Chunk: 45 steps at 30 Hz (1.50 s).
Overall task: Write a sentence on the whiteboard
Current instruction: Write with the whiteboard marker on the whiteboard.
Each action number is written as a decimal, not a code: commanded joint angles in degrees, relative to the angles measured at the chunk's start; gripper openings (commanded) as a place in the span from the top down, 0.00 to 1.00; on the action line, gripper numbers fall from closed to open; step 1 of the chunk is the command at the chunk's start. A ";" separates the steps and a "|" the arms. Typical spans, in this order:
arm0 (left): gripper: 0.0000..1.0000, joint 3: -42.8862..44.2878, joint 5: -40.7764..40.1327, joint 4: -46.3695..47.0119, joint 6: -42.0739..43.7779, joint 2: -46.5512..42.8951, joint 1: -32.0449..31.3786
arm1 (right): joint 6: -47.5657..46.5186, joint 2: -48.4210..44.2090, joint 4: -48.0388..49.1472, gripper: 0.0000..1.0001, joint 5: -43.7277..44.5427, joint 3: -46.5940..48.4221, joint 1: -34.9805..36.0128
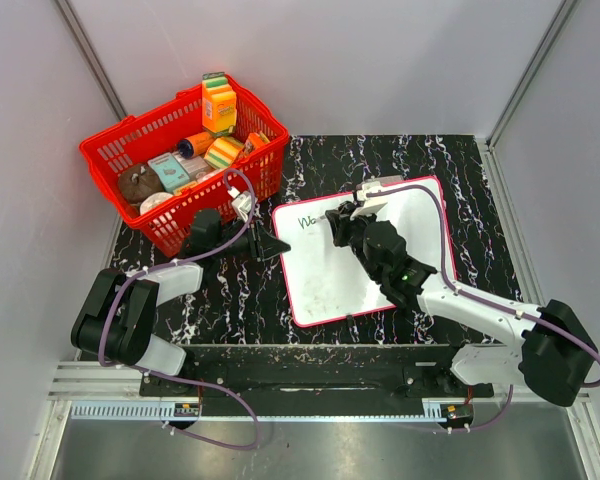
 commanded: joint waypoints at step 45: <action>1.00 1.26 -0.02 0.31 5.77 0.81 -1.69 | -0.96 -2.78 1.37 1.00 2.91 2.61 -0.70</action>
